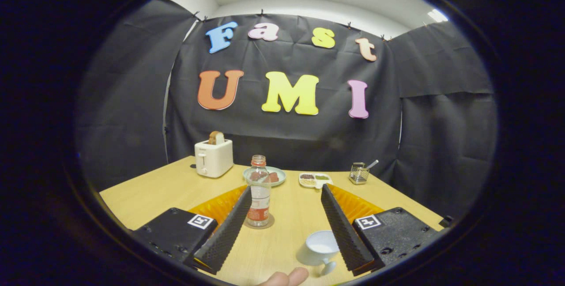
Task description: Take the bottle from table, then pour the juice into the cup, finally place the bottle on the coaster
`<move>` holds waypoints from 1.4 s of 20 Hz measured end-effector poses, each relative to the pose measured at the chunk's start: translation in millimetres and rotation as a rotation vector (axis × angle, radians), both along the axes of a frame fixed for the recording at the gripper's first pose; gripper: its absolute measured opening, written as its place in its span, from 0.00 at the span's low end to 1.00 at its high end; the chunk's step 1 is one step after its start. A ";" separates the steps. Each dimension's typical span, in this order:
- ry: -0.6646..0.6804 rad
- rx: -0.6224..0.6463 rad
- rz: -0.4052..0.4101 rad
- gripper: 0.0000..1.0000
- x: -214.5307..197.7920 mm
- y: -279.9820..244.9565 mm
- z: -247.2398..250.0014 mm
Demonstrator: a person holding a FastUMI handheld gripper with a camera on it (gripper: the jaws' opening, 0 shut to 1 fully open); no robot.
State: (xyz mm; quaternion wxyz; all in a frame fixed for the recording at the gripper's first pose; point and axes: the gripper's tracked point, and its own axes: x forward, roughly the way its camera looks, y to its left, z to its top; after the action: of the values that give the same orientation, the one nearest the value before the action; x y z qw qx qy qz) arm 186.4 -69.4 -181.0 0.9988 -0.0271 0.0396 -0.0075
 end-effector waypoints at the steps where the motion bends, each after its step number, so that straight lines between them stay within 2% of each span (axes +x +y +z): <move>1: -0.006 0.005 0.011 1.00 -5.6 3.3 5.0; 4: -0.031 -0.053 -0.056 1.00 -25.2 -10.3 21.2; 9: -0.055 -0.143 -0.080 1.00 -58.1 4.0 45.7; 11: -0.054 -0.131 -0.051 1.00 -73.0 16.9 57.6; 14: -0.087 -0.047 0.012 1.00 -100.6 34.4 80.2; 16: -0.088 -0.015 0.026 1.00 -116.8 36.7 90.5; 20: -0.098 -0.056 -0.006 1.00 -139.5 36.1 108.9; 28: -0.151 0.026 -0.055 1.00 -171.5 11.2 144.8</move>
State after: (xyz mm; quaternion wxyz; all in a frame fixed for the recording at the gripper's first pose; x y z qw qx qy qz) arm 15.0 -58.2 -36.2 0.9986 -0.0125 -0.0351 -0.0364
